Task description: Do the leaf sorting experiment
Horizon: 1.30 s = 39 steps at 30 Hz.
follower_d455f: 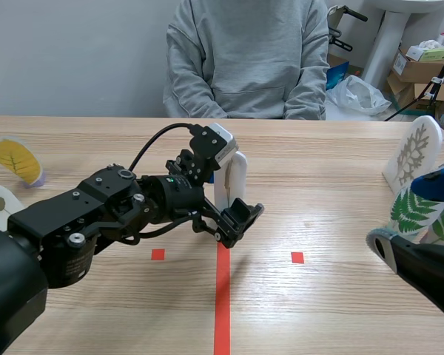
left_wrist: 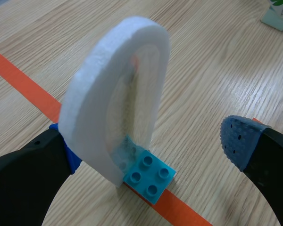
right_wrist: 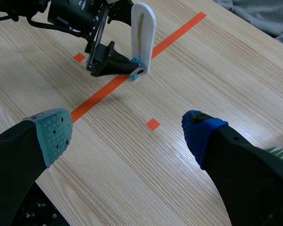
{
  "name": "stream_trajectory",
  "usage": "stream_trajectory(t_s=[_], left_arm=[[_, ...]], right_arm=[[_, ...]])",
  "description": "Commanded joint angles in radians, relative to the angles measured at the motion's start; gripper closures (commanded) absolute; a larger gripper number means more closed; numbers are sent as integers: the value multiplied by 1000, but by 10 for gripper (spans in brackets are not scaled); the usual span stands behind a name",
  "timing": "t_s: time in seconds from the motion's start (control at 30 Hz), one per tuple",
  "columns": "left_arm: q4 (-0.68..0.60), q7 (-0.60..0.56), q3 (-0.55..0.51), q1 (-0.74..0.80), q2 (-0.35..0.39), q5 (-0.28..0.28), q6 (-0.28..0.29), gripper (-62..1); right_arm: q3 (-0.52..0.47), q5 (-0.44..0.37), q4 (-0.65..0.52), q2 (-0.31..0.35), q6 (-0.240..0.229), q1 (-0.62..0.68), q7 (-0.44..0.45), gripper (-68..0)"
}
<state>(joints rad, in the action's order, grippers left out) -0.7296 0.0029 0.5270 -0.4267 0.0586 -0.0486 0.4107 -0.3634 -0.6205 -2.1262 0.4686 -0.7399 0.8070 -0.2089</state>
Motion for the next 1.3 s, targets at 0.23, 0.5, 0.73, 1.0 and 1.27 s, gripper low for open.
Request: stream_trajectory(t_s=[0.23,0.5,0.73,1.0,1.27], left_arm=[[-17,-18,-10,0,-13,-10,-35,-487],[-17,-37,-10,12,-13,-10,-58,-292],[-17,-37,-10,28,-10,-6,-58,-140],[-18,-37,-10,28,-11,-6,-58,-53],[-96,13,-16,66,16,-7,-58,-53]], right_arm=[[5,-12,2,7,-6,-6,12,-476],[5,-12,2,7,-6,-6,12,-476],[5,-12,2,7,-6,-6,12,-472],[5,-12,2,7,-6,-6,12,-472],[5,-12,2,8,-6,-6,11,-472]])
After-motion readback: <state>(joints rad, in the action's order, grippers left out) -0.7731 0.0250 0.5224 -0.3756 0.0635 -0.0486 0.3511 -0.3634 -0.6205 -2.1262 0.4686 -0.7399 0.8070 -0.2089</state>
